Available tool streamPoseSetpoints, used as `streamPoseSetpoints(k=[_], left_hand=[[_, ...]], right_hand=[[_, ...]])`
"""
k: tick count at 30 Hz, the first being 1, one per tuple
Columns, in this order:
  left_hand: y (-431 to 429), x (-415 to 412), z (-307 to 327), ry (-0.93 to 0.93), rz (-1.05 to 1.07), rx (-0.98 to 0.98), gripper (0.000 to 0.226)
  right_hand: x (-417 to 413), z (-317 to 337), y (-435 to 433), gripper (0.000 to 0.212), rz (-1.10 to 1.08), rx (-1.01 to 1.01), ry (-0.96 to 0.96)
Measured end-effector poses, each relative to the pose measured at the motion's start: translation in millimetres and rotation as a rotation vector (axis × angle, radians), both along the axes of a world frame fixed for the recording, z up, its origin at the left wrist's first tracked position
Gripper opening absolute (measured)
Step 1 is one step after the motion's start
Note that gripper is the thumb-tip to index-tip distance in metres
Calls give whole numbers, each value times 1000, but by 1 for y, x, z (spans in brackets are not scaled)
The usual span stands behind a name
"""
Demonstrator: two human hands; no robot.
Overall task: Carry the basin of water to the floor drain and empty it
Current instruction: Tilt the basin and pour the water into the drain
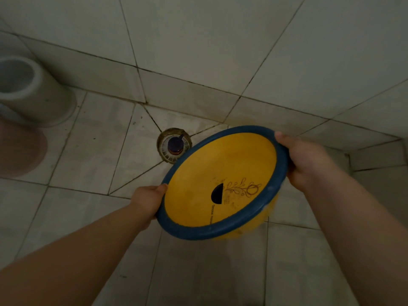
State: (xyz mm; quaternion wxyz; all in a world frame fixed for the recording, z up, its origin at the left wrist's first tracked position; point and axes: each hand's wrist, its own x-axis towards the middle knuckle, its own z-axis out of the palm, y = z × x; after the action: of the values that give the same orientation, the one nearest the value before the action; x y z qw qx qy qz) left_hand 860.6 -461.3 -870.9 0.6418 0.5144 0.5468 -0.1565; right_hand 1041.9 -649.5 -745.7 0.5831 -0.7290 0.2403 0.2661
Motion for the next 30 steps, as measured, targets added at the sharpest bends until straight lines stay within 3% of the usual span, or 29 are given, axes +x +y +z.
streamPoseSetpoints(k=[18, 22, 30], left_hand=[[1, 0, -2, 0, 14, -14, 31], [2, 0, -3, 9, 16, -12, 32], [1, 2, -3, 30, 40, -35, 29]], right_hand=[[0, 6, 7, 18, 29, 16, -12], [1, 7, 9, 28, 36, 20, -17], [1, 11, 14, 14, 56, 31, -30]])
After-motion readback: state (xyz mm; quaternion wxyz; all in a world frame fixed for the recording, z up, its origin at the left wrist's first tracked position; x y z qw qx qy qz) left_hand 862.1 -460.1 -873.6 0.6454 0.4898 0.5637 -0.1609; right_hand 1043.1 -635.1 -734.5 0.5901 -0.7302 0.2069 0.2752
